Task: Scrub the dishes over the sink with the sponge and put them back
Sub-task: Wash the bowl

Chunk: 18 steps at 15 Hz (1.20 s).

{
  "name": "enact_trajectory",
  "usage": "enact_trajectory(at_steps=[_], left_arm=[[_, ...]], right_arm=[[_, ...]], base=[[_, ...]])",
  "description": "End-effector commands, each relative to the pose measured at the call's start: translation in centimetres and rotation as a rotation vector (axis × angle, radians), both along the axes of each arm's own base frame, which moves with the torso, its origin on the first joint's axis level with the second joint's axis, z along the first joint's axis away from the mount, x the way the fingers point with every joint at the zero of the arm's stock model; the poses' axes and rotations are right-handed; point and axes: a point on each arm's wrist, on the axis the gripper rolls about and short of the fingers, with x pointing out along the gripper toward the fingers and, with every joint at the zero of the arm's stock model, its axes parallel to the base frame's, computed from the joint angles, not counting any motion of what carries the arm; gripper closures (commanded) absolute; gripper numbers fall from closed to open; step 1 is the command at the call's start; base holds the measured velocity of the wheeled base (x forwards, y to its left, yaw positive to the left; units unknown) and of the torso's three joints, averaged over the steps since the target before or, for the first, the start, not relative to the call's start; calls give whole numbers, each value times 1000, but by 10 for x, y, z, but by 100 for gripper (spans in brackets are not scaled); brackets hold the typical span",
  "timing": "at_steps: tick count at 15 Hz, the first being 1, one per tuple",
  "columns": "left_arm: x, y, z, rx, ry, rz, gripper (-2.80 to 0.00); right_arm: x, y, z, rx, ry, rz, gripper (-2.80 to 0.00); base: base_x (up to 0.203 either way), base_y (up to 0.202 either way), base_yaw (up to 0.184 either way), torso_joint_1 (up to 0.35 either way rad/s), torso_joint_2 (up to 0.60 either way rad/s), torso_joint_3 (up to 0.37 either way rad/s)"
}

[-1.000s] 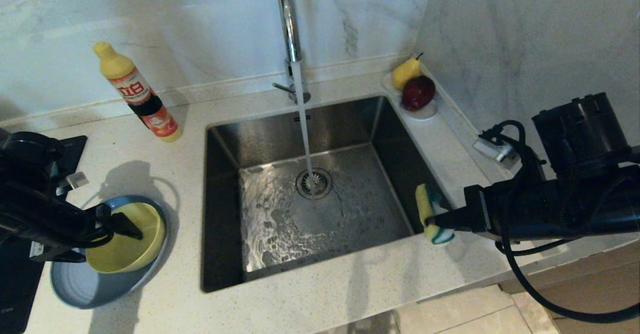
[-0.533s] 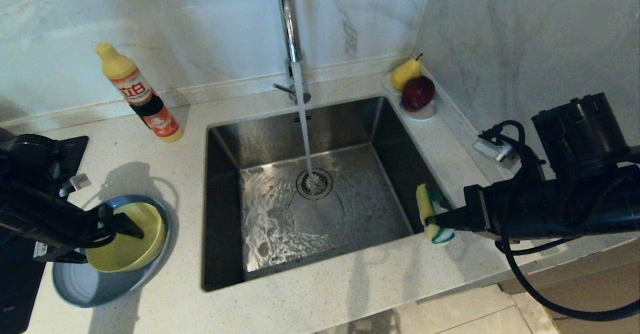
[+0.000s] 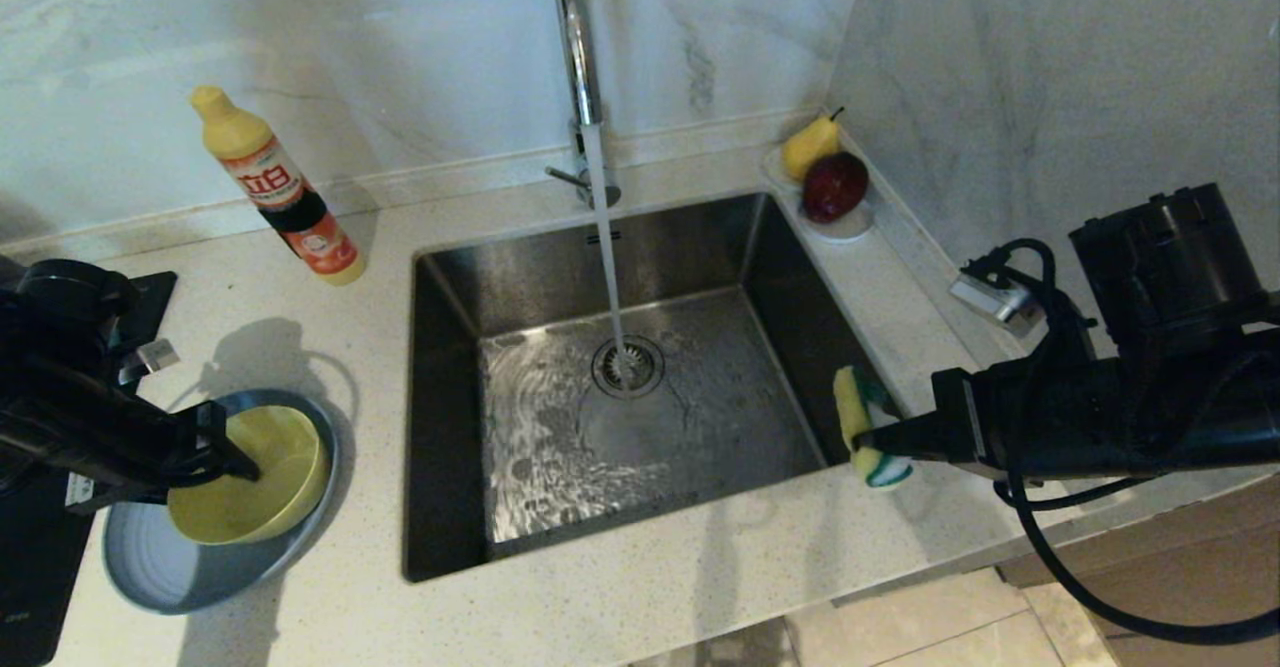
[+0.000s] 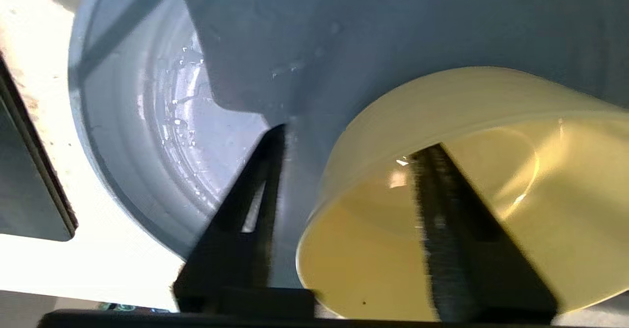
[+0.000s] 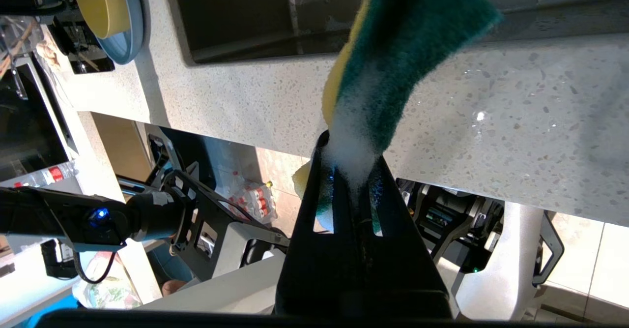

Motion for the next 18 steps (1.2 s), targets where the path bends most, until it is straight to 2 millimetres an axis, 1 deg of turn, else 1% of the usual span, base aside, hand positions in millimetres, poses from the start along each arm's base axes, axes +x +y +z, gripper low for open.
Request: enact_trajectory(at_steps=[1,8,12,15,18], left_arm=[[1,0,2,0,-8,3,0],[1,2,13,35,-32,32,0],[-9,10,35,61,-99,69,0],[-15,13,44,77,-88,83,0],[-18,12,55,73,-129,96,0]], right_arm=[[0,0,0,3,3,1,0],[-2,-1,0,5,4,1,0],[-7,-4,5,12,-7,1,0],[-11,-5,6,15,-11,0,0],[-13,-6,5,13,-5,3,0]], base=[[0,0,0,0,0,0],[0,0,0,0,0,0],[0,0,0,0,0,0],[0,0,0,0,0,0],[0,0,0,0,0,0]])
